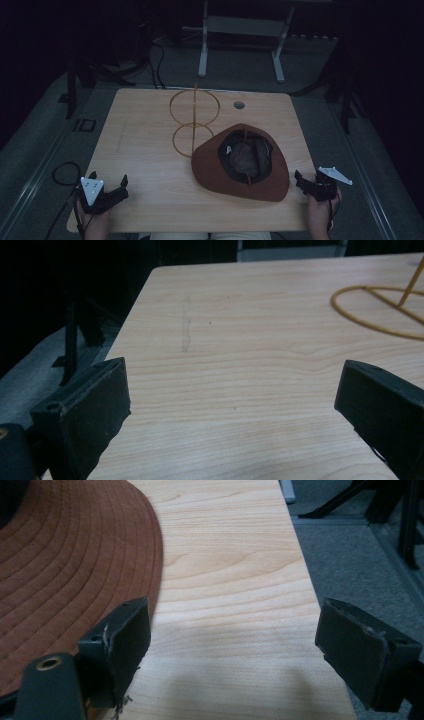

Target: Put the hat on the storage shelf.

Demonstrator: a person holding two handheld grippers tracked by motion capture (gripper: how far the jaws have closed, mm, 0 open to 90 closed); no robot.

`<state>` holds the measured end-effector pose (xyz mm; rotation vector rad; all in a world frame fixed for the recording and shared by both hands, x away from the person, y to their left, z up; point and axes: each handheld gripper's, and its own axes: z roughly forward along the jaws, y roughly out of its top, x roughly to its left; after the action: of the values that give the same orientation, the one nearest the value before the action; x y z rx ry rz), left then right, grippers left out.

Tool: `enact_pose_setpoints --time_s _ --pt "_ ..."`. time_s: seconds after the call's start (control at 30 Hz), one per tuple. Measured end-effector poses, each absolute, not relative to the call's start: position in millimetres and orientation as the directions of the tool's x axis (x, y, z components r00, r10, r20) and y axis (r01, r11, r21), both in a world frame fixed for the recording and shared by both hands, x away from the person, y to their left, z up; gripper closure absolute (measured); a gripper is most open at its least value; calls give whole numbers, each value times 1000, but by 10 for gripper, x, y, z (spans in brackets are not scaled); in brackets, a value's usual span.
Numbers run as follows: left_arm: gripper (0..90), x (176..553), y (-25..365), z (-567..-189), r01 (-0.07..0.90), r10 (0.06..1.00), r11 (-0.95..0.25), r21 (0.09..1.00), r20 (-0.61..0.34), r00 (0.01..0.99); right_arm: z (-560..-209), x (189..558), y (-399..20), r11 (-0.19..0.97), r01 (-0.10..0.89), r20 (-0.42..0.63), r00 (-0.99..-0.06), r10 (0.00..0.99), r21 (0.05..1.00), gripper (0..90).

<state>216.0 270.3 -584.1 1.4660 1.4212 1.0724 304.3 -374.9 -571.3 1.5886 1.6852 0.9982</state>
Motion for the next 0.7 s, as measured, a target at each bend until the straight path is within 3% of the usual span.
enact_pose_setpoints --time_s 0.33,0.47,0.7 --pt "26 2187 2639 -5827 327 999 -44 944 31 43 -5711 3055 -3701 16 566 63 -119 991 824 151" --pt "26 2198 2598 -5789 371 996 -7 929 -26 83 -5676 3064 -3659 23 577 78 -149 986 816 137" --pt "26 2190 2481 -5766 440 993 -25 897 -30 117 -5567 3077 -3545 59 584 75 -201 977 809 124"
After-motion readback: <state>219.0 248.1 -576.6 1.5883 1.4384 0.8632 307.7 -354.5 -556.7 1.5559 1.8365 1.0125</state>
